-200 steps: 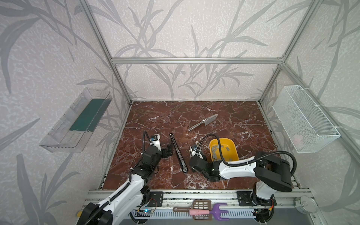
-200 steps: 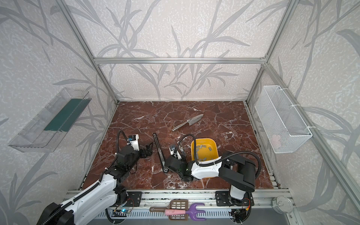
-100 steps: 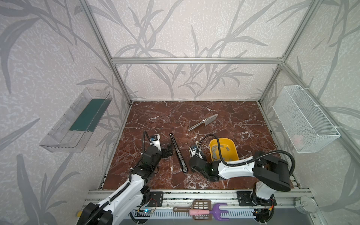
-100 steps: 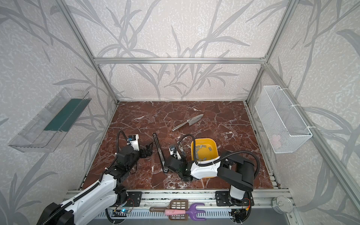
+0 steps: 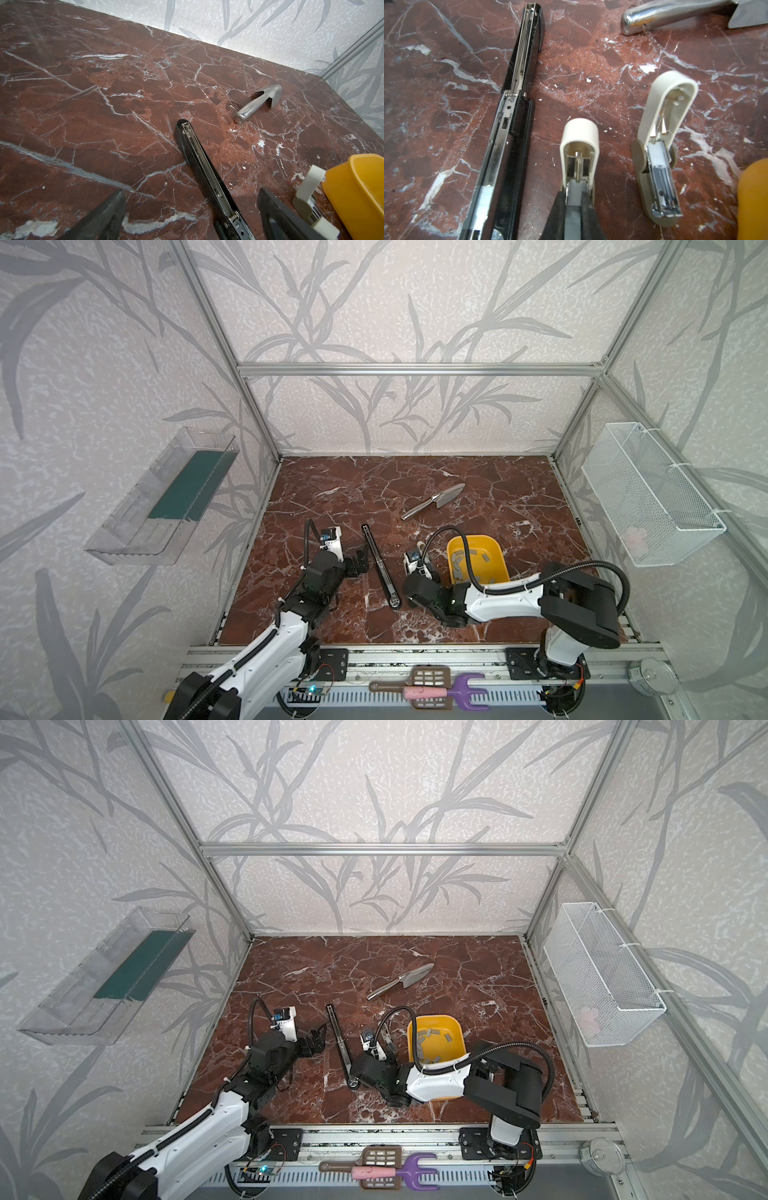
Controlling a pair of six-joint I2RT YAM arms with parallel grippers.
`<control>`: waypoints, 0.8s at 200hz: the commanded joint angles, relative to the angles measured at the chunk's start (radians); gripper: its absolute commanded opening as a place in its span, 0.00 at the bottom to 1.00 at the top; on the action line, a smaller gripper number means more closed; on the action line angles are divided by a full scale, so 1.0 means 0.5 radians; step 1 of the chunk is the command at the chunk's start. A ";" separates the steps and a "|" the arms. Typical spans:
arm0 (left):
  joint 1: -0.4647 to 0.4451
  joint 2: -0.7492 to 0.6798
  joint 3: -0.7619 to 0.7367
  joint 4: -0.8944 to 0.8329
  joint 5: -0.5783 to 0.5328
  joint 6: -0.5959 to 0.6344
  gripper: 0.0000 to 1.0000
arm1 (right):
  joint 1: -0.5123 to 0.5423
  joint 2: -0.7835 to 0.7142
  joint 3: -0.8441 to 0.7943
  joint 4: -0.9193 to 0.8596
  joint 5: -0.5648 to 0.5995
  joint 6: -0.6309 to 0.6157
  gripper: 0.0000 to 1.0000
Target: Load the staples into the stapler
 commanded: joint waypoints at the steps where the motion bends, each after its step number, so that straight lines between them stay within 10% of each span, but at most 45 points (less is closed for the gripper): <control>1: -0.001 0.007 0.038 0.018 -0.019 -0.001 0.99 | 0.011 -0.078 0.004 -0.023 0.072 -0.022 0.08; 160: -0.001 0.013 0.037 0.018 -0.019 -0.001 0.99 | 0.010 0.026 0.007 0.000 0.065 0.004 0.08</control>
